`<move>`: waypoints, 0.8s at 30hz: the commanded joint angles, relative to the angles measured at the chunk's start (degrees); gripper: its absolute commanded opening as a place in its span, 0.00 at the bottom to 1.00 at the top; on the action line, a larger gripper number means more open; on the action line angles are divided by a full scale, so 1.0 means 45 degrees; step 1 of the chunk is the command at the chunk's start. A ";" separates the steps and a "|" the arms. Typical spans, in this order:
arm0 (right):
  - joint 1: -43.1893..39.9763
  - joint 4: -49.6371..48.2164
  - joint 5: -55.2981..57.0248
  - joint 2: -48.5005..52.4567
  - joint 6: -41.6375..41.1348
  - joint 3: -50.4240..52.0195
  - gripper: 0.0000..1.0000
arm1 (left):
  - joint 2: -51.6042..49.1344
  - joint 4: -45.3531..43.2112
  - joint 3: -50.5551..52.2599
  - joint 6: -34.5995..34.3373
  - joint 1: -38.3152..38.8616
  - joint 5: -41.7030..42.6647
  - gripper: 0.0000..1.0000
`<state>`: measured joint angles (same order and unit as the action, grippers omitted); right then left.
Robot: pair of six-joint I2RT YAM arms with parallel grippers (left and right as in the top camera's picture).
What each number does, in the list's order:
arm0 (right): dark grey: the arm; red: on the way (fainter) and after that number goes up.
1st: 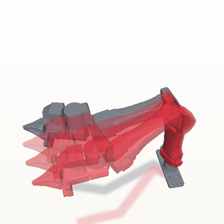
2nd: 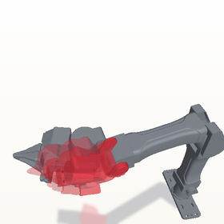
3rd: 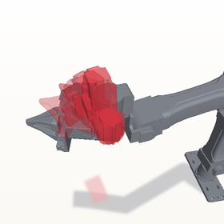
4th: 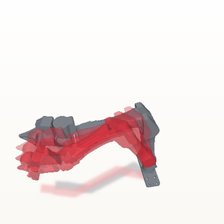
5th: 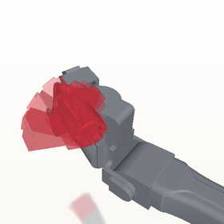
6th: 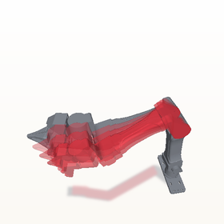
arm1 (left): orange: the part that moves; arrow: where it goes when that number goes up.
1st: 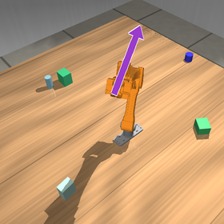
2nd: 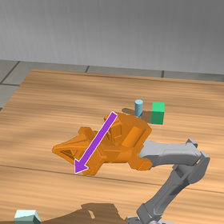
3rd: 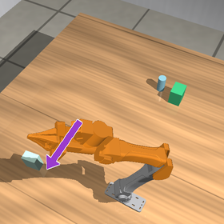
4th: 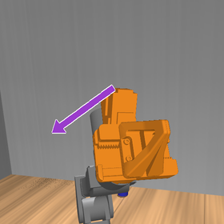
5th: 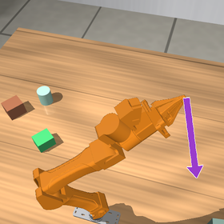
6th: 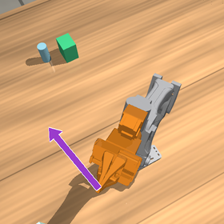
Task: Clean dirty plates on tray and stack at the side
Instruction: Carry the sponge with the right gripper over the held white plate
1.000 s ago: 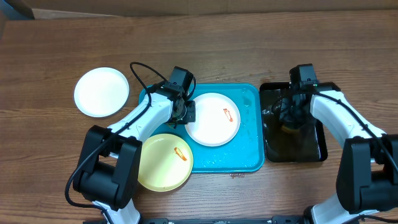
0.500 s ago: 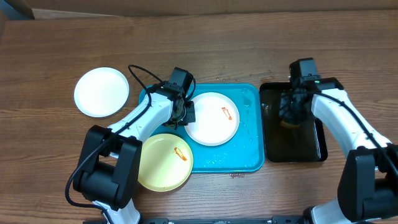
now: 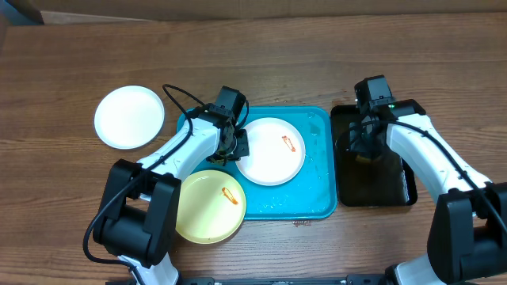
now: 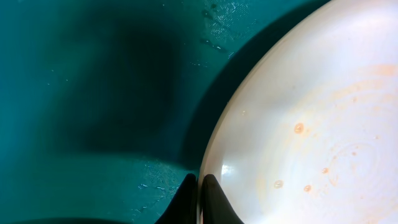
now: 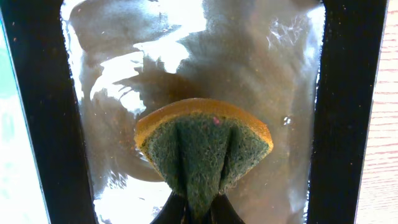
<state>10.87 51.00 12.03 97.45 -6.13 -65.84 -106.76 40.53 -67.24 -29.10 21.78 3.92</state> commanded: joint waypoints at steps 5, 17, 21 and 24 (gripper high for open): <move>0.0748 0.0233 0.0219 -0.0301 0.0423 -0.1588 0.04 | -0.0180 -0.0019 -0.0078 -0.0306 0.0092 0.0374 0.04; 0.3871 -0.0952 -0.1015 -0.0005 0.0670 -0.2302 0.04 | -0.0180 -0.0015 -0.0078 -0.0306 0.0092 0.0374 0.04; 0.4687 -0.1336 -0.0340 0.0675 0.0772 -0.2302 0.04 | -0.0180 -0.0015 -0.0078 -0.0301 0.0092 0.0374 0.04; 0.5100 -0.1768 0.0782 0.1341 0.0767 -0.2302 0.04 | -0.0180 -0.0015 -0.0078 -0.0301 0.0092 0.0374 0.04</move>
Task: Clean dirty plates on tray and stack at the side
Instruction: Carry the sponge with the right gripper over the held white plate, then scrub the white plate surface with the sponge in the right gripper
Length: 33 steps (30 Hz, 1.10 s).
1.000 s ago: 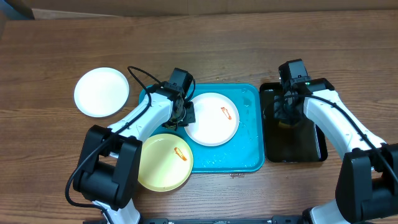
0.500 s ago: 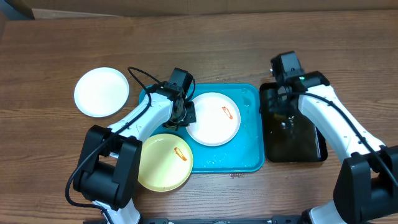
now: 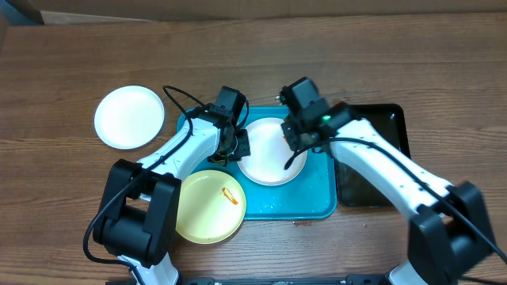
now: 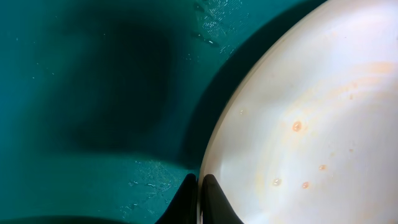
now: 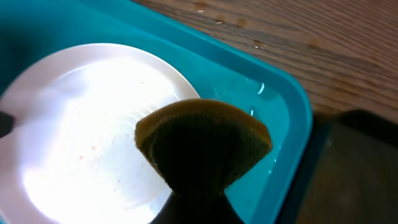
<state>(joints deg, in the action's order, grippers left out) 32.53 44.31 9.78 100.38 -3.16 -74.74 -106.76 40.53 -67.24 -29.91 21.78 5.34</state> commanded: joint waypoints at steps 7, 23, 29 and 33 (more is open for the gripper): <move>0.0554 -0.1243 0.2487 0.1598 0.0117 -0.0321 0.04 | -0.0180 -0.0005 -0.0078 -0.0117 0.0092 0.0058 0.04; 0.0520 -0.1554 0.1860 0.3342 0.0102 -0.0311 0.04 | -0.0180 0.0039 -0.0078 -0.0112 0.0092 0.0053 0.04; 0.0520 -0.1506 0.1719 0.3929 0.0097 -0.0311 0.04 | -0.0180 0.0029 -0.0078 -0.0068 0.0092 0.0053 0.04; 0.0520 -0.1248 0.0432 0.4061 0.0102 -0.0311 0.04 | -0.0180 0.0029 -0.0078 -0.0068 0.0092 0.0053 0.05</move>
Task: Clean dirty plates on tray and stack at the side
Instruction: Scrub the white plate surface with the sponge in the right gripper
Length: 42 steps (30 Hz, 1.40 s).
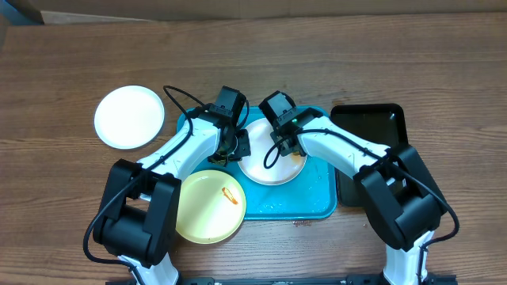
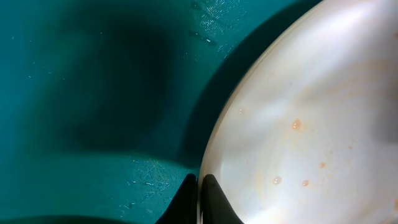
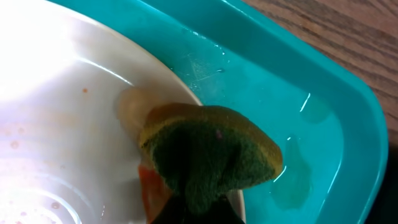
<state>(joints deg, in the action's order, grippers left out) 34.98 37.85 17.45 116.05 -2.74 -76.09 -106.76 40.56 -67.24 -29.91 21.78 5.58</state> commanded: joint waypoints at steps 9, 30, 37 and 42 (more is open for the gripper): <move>-0.0024 0.1127 -0.3594 0.0578 0.0316 -0.0010 0.04 | -0.0180 0.0019 -0.0078 -0.0068 0.0092 -0.0005 0.04; -0.0792 0.1535 -0.7334 -0.0971 0.1010 -0.0899 0.04 | -0.0180 -0.0005 -0.0078 0.0029 0.0092 -0.0005 0.04; -0.2531 0.2297 -0.8529 -0.2341 0.1001 -0.0899 0.04 | -0.0180 0.0029 -0.0078 0.0029 0.0092 0.0000 0.05; -0.4391 0.3385 -0.8451 -0.2934 0.0996 -0.0899 0.04 | -0.0180 0.0029 -0.0078 0.0029 0.0092 0.0000 0.07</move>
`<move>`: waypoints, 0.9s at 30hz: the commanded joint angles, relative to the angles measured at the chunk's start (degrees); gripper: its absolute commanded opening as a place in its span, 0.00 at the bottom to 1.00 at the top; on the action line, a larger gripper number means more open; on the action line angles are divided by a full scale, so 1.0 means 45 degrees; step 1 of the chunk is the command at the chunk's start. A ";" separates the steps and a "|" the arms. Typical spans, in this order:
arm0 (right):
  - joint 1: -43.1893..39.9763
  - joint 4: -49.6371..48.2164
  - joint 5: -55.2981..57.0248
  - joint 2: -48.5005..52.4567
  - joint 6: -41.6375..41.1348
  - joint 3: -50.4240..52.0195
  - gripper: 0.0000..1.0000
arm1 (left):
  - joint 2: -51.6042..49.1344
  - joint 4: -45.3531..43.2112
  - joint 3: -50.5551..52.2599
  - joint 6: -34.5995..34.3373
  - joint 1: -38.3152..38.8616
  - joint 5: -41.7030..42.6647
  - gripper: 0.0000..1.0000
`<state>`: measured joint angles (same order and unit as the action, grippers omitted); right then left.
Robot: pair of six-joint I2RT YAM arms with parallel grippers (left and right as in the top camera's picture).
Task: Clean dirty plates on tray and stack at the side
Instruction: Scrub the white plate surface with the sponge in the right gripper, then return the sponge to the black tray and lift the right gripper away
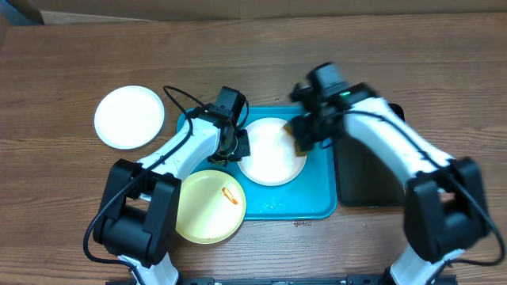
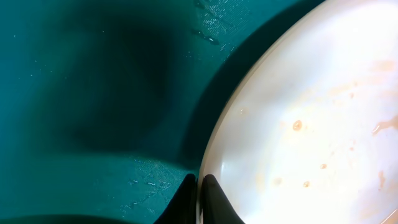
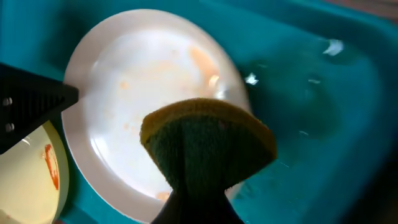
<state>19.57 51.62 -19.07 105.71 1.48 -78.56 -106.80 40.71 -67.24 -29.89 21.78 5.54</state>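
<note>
A white plate (image 1: 271,154) smeared with faint orange lies in the teal tray (image 1: 317,198). My left gripper (image 2: 199,193) is shut on its left rim (image 2: 214,134). My right gripper (image 3: 198,208) is shut on a folded green-and-yellow sponge (image 3: 208,146), held above the plate's right edge (image 1: 303,132). A yellow plate (image 1: 207,206) with an orange smear overlaps the tray's front left corner. A clean white plate (image 1: 129,116) sits on the wood to the left.
A black tray (image 1: 366,170) stands right of the teal tray, partly under my right arm. Water droplets lie on the teal tray floor (image 3: 311,81). Brown table wood (image 1: 79,206) surrounds everything.
The right gripper with the sponge has gone from the plate's surface to above its right edge. The red stain has become a pale orange smear. The left gripper still pinches the rim.
The right gripper held the sponge in the black tray while the left pinched the stained white plate. Then the sponge was over the plate, then pressed on the red stain. Now it is lifted to the right and only faint smears show.
</note>
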 commanded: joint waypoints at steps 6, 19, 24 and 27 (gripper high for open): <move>-0.2715 0.1511 0.1409 -0.0656 -0.0461 -0.0131 0.04 | -0.0170 -0.0034 -0.0078 0.0019 0.0092 0.0010 0.09; -0.3079 -0.1156 0.5858 -0.0656 -0.2288 0.2463 0.04 | -0.0170 -0.0049 -0.0078 0.0024 0.0092 0.0010 0.09; -0.3079 -0.1846 0.5858 -0.0656 -0.2288 0.3123 0.06 | -0.0170 -0.0049 -0.0078 0.0024 0.0092 0.0010 0.10; -0.3079 -0.2079 0.5848 -0.0656 -0.2288 0.3366 0.30 | -0.0170 -0.0049 -0.0078 0.0024 0.0092 0.0010 0.10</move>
<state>5.67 43.13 6.17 104.33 -8.27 -64.53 -106.80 40.64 -67.24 -29.89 21.78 5.54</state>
